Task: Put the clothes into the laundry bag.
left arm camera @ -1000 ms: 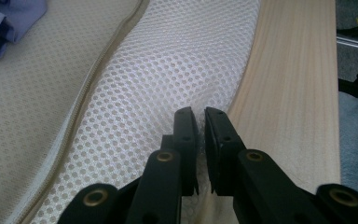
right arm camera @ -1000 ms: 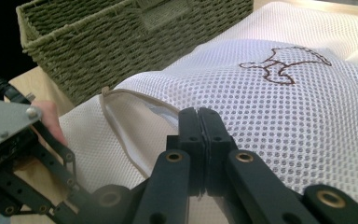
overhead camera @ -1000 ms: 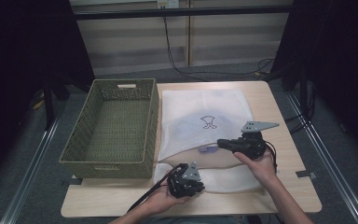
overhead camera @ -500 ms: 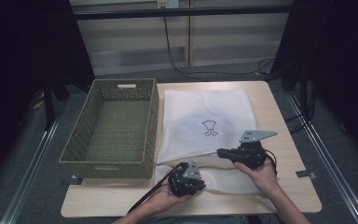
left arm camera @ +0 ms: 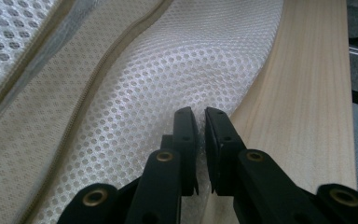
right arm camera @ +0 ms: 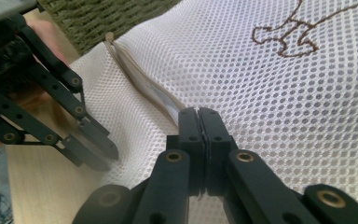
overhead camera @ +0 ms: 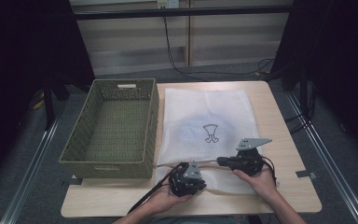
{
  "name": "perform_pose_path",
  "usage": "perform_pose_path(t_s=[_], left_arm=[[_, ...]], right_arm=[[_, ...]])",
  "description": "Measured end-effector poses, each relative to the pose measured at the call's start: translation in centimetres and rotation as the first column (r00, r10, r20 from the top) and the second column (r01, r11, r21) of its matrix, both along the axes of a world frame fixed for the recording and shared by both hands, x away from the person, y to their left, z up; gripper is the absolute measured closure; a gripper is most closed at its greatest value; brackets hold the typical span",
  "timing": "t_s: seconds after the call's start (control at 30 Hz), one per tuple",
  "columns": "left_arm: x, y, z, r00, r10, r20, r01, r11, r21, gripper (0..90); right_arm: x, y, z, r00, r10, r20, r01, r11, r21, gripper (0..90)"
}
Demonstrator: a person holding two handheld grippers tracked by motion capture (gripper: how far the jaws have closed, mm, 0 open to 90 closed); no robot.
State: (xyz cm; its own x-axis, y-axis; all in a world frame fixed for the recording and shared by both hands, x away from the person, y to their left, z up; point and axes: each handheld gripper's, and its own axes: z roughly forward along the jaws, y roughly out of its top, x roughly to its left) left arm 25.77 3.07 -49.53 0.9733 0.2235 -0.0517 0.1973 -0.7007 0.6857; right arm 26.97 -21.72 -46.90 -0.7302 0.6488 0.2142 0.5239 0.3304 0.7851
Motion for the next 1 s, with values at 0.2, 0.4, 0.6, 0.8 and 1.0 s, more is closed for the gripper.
perform_pose_path(t_s=[0.2,0.4,0.6,0.8,1.0], left_arm=[[0.0,0.0,-0.1,1.0000,0.002,0.000,-0.002,0.9999,-0.013,83.0],[0.0,-0.1,-0.1,0.9999,0.006,-0.010,-0.006,0.9998,-0.016,82.6],[0.0,0.0,-0.1,0.9999,0.008,-0.011,-0.008,0.9999,-0.013,82.3],[0.0,0.0,-0.1,0.9997,0.013,-0.021,-0.014,0.9997,-0.020,81.7],[0.0,0.0,-0.1,0.9997,-0.003,-0.025,0.003,0.9999,-0.017,81.6]], right_arm=[[0.2,0.4,-1.0,0.9997,0.007,-0.022,-0.008,0.999,-0.035,89.1],[0.5,0.6,-2.2,0.9989,-0.003,-0.046,-0.001,0.997,-0.079,88.8],[1.0,0.7,-3.0,0.9975,-0.021,-0.068,0.014,0.995,-0.101,88.5],[1.1,0.8,-3.3,0.9968,-0.039,-0.069,0.032,0.995,-0.098,87.7],[1.3,0.6,-3.3,0.9955,-0.064,-0.069,0.057,0.993,-0.104,86.6]])
